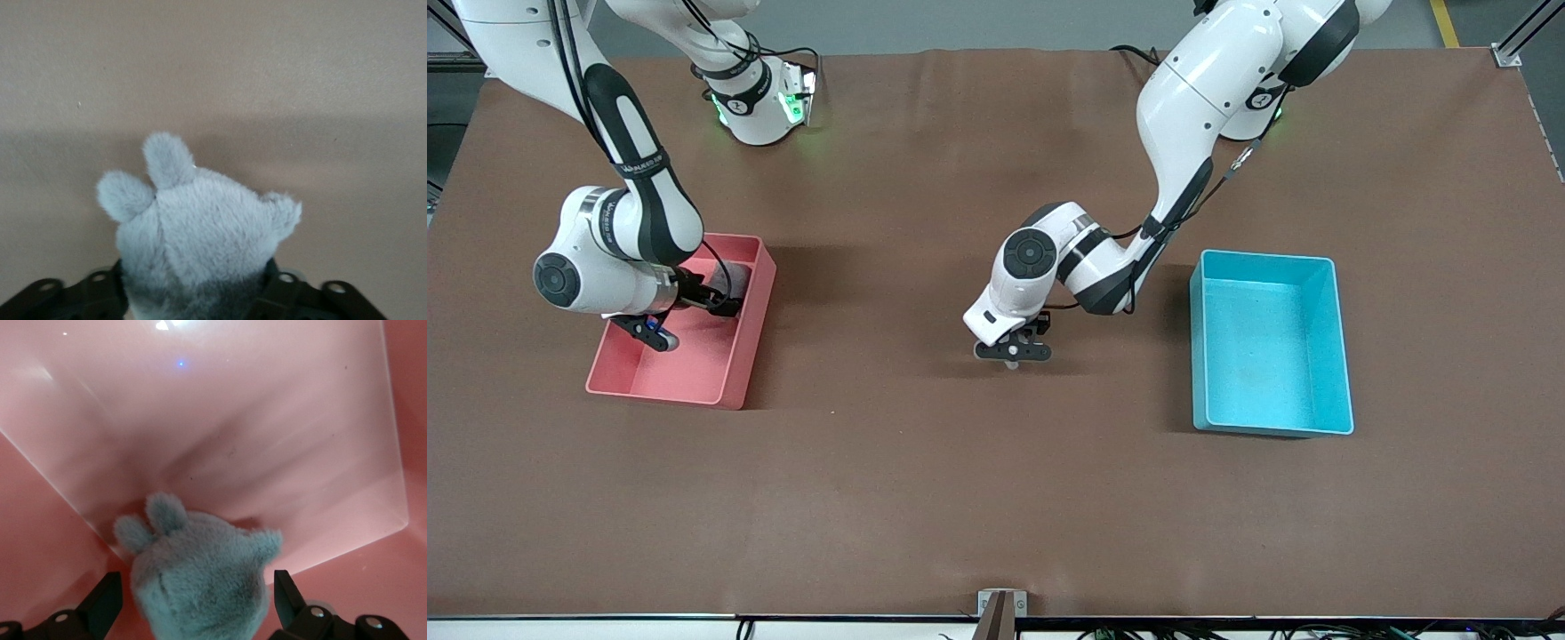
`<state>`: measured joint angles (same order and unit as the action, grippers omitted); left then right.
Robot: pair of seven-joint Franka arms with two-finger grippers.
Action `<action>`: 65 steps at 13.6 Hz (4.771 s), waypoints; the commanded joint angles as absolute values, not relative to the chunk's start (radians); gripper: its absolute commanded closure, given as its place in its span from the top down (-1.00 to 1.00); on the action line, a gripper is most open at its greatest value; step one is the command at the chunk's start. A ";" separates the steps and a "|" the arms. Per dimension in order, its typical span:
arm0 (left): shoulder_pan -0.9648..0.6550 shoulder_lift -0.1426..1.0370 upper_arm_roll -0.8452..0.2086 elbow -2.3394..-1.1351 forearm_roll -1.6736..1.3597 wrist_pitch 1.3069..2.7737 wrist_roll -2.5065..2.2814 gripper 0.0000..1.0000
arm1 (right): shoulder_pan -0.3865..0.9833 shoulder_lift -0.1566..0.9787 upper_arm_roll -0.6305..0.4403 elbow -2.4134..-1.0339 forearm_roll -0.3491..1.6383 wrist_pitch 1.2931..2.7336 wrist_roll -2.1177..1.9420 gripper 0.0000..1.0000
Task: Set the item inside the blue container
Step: 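Carry the plush into the blue box with the left gripper and release, then set the second plush on the table while the left gripper withdraws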
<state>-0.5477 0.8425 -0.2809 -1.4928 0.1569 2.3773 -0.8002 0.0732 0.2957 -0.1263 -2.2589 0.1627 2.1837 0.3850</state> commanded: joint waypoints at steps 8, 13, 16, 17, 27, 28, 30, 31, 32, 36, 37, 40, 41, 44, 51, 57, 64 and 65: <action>-0.499 0.708 -0.268 -1.486 0.176 2.148 -0.737 -0.46 | 0.074 0.321 -0.120 -2.267 0.184 2.157 0.368 0.73; -0.359 0.496 -0.279 -1.523 0.166 1.846 -0.543 -0.47 | 0.075 0.321 -0.120 -2.250 0.183 2.129 0.367 -0.07; -0.272 0.321 -0.279 -1.676 0.163 1.815 -0.471 -0.49 | 0.077 0.325 -0.120 -2.221 0.184 2.088 0.365 -0.38; -0.237 0.267 -0.281 -1.728 0.160 1.815 -0.412 -0.49 | 0.077 0.328 -0.120 -2.218 0.183 2.086 0.365 -0.51; 0.132 0.213 -0.278 -1.959 0.152 2.040 0.078 -0.51 | 0.060 0.333 -0.123 -1.875 0.175 1.702 0.379 -0.92; 0.133 0.241 -0.276 -1.957 0.158 2.060 0.080 -0.51 | 0.069 0.333 -0.123 -1.835 0.176 1.666 0.383 -0.93; 0.153 0.296 -0.276 -1.956 0.208 2.121 0.084 -0.51 | 0.095 0.333 -0.118 -1.764 0.184 1.622 0.476 -0.94; 0.156 0.323 -0.276 -1.953 0.234 2.152 0.084 -0.51 | 0.135 0.333 -0.118 -1.737 0.186 1.615 0.550 -0.94; 0.161 0.346 -0.276 -1.953 0.254 2.181 0.084 -0.51 | 0.184 0.331 -0.117 -1.715 0.189 1.621 0.627 -0.94; 0.212 0.423 -0.276 -1.948 0.291 2.262 0.107 -0.51 | 0.354 0.336 -0.118 -1.686 0.275 1.777 0.903 -0.94; 0.212 0.436 -0.276 -1.948 0.290 2.264 0.106 -0.50 | 0.394 0.342 -0.118 -1.686 0.275 1.814 0.972 -0.94; 0.209 0.465 -0.276 -1.954 0.290 2.263 0.104 -0.50 | 0.541 0.379 -0.118 -1.686 0.273 1.923 1.196 -0.95; 0.210 0.478 -0.276 -1.954 0.290 2.261 0.106 -0.49 | 0.599 0.400 -0.118 -1.686 0.272 1.974 1.277 -0.95; 0.207 0.494 -0.276 -1.959 0.290 2.252 0.107 -0.47 | 0.719 0.491 -0.118 -1.674 0.262 2.117 1.445 -0.96; 0.195 0.499 -0.279 -1.953 0.290 2.211 0.097 -0.06 | 0.833 0.667 -0.121 -1.580 0.253 2.241 1.603 -0.96; 0.198 0.430 -0.351 -1.925 0.275 2.093 0.029 0.77 | 0.836 0.707 -0.120 -1.582 0.253 2.273 1.603 0.09; 0.201 0.402 -0.497 -1.651 0.265 1.714 -0.037 0.99 | 0.740 0.693 -0.123 -1.409 0.259 1.990 1.472 1.00; 0.198 0.403 -0.515 -1.619 0.241 1.688 -0.072 0.99 | 0.720 0.692 -0.123 -1.387 0.255 1.926 1.427 1.00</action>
